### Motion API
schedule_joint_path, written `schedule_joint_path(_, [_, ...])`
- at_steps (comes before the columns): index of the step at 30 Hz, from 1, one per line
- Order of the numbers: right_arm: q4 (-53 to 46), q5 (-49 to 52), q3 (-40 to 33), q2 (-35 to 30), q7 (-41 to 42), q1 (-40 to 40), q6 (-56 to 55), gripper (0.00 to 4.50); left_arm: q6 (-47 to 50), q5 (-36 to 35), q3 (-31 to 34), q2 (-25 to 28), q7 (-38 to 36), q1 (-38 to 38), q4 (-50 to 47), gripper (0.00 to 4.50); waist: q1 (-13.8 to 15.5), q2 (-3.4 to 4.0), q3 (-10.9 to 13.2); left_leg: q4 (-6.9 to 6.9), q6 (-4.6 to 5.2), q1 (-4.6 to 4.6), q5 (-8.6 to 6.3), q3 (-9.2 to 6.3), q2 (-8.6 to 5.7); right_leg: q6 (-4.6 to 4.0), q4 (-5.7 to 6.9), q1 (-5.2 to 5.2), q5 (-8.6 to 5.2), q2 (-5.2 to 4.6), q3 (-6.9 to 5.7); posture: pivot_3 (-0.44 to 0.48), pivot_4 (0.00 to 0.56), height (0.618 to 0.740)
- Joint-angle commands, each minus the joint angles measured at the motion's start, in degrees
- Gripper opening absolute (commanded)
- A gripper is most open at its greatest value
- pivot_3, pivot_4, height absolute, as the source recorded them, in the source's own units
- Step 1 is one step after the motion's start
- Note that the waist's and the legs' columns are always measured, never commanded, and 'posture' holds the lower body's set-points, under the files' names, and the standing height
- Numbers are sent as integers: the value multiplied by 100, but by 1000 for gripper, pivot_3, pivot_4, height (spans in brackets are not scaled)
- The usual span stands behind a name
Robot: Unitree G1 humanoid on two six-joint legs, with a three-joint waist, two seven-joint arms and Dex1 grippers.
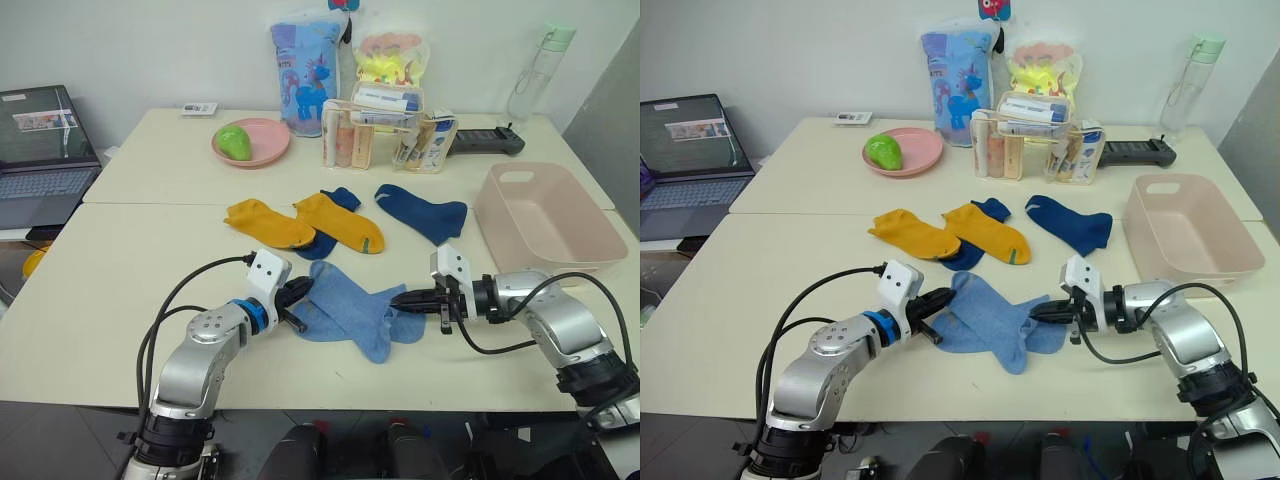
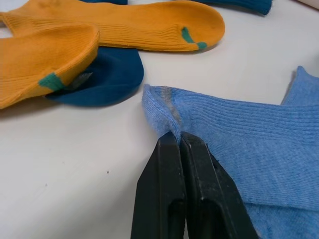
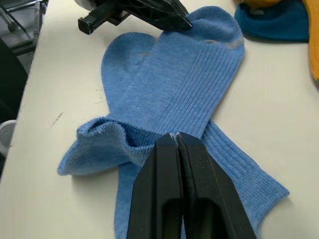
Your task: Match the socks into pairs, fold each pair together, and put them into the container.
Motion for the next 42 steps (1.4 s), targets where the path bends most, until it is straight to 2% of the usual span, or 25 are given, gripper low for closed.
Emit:
schedule_joint_path(1, [42,-43,-192,-8,6,-133,-215,1290,-49,-116,117,-27,152,27,-264,0,3,0,0,0,0,0,0,0,0,0,0,-1,0,0,0,0,150,740])
schedule_joint_path(2, [25,-28,-233,-30,5,-116,-200,1672,-60,-159,129,-13,134,60,-282,0,5,0,0,0,0,0,0,0,0,0,0,-1,0,0,0,0,150,740])
schedule_joint_path(3, [-20,19,-333,-31,-69,-96,-159,2013,-64,-207,157,19,111,103,-322,204,8,0,0,0,0,0,0,-1,0,0,0,-1,0,0,-1,0,150,740])
schedule_joint_path(7, [-630,758,-933,11,-422,55,814,3438,-33,-392,313,277,-17,256,-438,1298,13,0,0,-1,0,0,0,0,0,0,0,-1,0,0,0,0,150,740])
schedule_joint_path(12, [-1596,1088,-1315,-222,-917,699,1664,3451,-63,-712,672,663,-300,13,-155,2895,49,2,-1,-3,0,-1,0,-1,2,-1,-2,0,0,0,0,0,150,740])
schedule_joint_path(16, [-2365,1296,-1461,-241,-1360,1410,2176,3451,-300,-809,597,894,-738,-303,265,2895,110,3,-2,-3,1,-2,-1,-1,1,-1,-5,-1,-1,-1,-1,0,150,740])
schedule_joint_path(21, [-2946,1273,-1350,-38,-2054,1941,2561,3451,-786,-498,187,881,-1040,-885,1232,2895,114,3,-2,-2,1,-3,-1,1,-1,-1,-4,-1,0,-2,1,0,150,740])
schedule_joint_path(26, [-3066,1291,-1337,167,-2392,2178,2649,3451,-1278,-218,-200,720,-1165,-1403,2108,2895,103,3,-2,-5,1,-2,-1,0,0,-1,-2,-2,0,-2,0,0,150,740])
schedule_joint_path(31, [-2996,1248,-1292,253,-2470,2380,2461,3451,-1514,-125,-330,606,-1240,-1588,2505,2895,93,3,-2,-5,1,-1,-1,-1,0,0,-2,-3,0,-1,0,0,150,740])
schedule_joint_path(33, [-2980,1239,-1283,326,-2535,2412,2422,3086,-1574,-94,-381,613,-1319,-1584,2565,2920,84,3,-2,-5,1,-1,0,-1,0,-1,0,-3,0,-1,1,0,150,740])
schedule_joint_path(36, [-2895,1228,-1236,443,-2539,2404,2319,2257,-1603,-106,-404,583,-1362,-1594,2609,2322,86,3,-2,-4,1,0,0,-1,-1,-1,0,-2,0,-1,0,0,150,740])
schedule_joint_path(41, [-2805,1196,-1230,441,-2514,2396,2222,362,-1606,-115,-382,575,-1388,-1547,2569,624,86,3,-2,-4,1,0,0,-1,-1,0,0,-2,0,-1,0,0,150,740])
schedule_joint_path(42, [-2792,1195,-1228,417,-2493,2396,2213,97,-1597,-127,-375,579,-1392,-1529,2551,326,85,3,-2,-4,1,0,0,-1,-1,0,0,-2,0,-1,0,0,150,740])
